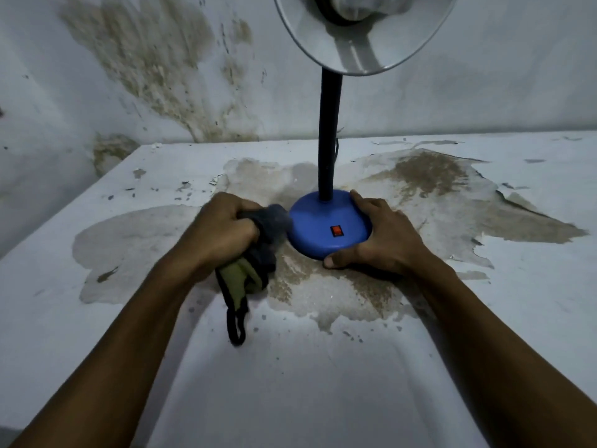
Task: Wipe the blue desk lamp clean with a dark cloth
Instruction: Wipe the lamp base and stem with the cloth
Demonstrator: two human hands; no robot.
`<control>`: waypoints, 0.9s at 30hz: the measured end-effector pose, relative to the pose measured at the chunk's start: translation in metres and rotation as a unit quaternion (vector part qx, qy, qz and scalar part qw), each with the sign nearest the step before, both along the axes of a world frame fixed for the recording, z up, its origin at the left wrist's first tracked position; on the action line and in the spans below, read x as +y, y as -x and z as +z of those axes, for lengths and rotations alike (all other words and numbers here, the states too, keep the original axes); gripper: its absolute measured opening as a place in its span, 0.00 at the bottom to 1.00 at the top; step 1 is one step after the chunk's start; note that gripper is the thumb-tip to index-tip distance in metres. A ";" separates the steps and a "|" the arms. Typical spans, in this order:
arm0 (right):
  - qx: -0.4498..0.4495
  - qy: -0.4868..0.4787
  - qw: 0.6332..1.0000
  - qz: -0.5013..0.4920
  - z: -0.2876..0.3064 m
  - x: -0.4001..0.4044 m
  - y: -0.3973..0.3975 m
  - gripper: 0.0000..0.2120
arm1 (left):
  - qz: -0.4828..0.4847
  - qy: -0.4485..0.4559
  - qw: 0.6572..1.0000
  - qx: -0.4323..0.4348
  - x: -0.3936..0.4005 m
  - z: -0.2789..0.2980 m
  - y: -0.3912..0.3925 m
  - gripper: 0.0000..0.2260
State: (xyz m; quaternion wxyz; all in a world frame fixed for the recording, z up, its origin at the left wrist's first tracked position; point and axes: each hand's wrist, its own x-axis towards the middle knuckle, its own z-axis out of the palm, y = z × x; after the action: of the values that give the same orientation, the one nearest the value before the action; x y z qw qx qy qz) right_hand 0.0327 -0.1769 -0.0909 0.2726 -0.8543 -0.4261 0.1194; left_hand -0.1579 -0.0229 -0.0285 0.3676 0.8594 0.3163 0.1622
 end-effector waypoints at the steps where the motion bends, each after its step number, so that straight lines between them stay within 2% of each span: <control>1: -0.008 0.007 1.000 0.002 0.001 0.000 0.001 0.65 | 0.045 -0.018 0.999 -0.021 0.009 -0.002 -0.002 0.09; 3: -0.020 0.015 1.000 0.002 -0.001 0.000 0.004 0.64 | 0.086 -0.062 0.994 -0.024 0.018 -0.007 -0.012 0.07; 7: -0.045 -0.011 0.999 -0.019 -0.007 0.003 0.014 0.64 | -0.059 -0.104 0.991 0.061 0.000 -0.032 -0.043 0.14; 10: -0.055 -0.017 0.998 -0.031 -0.008 0.006 0.015 0.65 | -0.066 -0.167 0.982 0.060 0.005 -0.039 -0.060 0.15; 12: -0.055 -0.026 0.997 -0.040 -0.009 0.008 0.014 0.65 | -0.061 -0.164 0.984 0.043 0.017 -0.036 -0.069 0.14; 19: -0.022 -0.034 0.999 -0.036 -0.006 0.007 0.009 0.64 | -0.074 -0.123 0.985 0.098 0.044 -0.030 -0.106 0.15; 23: 0.036 0.020 0.999 0.017 0.010 -0.001 -0.025 0.66 | -0.097 -0.126 0.984 0.082 0.032 -0.028 -0.087 0.16; 27: 0.066 0.103 0.990 0.076 0.026 -0.003 -0.054 0.67 | -0.133 -0.124 0.977 0.115 0.018 -0.027 -0.064 0.20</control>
State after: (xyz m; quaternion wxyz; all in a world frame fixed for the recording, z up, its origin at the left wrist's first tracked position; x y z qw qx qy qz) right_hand 0.0866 -0.1795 -0.0647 0.2010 -0.8334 -0.4558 0.2394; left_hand -0.0940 -0.0050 -0.0559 0.2373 0.9456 0.2166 0.0503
